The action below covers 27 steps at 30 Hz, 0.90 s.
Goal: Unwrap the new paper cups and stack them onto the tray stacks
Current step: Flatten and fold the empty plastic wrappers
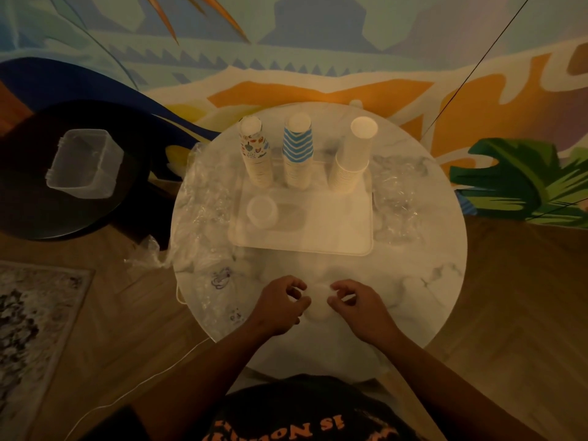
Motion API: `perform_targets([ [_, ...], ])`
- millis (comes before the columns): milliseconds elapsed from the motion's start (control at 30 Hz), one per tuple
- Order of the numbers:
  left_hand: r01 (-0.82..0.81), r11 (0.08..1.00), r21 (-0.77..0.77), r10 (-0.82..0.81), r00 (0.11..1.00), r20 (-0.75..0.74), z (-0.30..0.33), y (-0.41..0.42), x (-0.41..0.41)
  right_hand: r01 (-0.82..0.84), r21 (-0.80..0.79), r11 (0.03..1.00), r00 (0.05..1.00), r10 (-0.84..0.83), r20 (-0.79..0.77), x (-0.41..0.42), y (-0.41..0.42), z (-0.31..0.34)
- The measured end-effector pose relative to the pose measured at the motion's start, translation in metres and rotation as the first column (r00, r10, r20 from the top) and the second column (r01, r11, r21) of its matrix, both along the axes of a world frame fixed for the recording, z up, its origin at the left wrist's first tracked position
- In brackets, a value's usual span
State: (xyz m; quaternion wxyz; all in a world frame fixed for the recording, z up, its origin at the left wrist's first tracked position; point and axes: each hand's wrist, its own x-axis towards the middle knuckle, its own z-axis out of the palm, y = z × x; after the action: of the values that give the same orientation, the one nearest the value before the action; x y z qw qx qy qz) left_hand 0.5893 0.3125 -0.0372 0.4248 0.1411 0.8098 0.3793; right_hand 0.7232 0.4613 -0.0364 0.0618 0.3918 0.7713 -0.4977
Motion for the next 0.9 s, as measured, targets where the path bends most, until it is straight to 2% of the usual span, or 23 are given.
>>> perform_targets([
  [400, -0.067, 0.997, 0.028, 0.066, 0.997, 0.052, 0.012, 0.002, -0.006, 0.07, -0.103, 0.992, 0.996, -0.076, -0.055, -0.009, 0.005, 0.005],
  [633, -0.091, 0.994, 0.062, 0.086, 0.993, 0.082, 0.02, 0.004, -0.014, 0.139, -0.363, 0.921, 0.976, -0.19, -0.108, -0.021, 0.012, 0.012],
  [767, -0.138, 0.987, 0.086, 0.121, 0.977, 0.175, 0.028, 0.006, -0.026, 0.188, -0.515, 0.836, 0.953, -0.282, -0.109, -0.033, 0.018, 0.02],
  [900, -0.199, 0.974, 0.109, 0.153, 0.93, 0.334, 0.036, 0.01, -0.041, 0.174, -0.497, 0.85, 0.946, -0.285, -0.155, -0.047, 0.018, 0.032],
])
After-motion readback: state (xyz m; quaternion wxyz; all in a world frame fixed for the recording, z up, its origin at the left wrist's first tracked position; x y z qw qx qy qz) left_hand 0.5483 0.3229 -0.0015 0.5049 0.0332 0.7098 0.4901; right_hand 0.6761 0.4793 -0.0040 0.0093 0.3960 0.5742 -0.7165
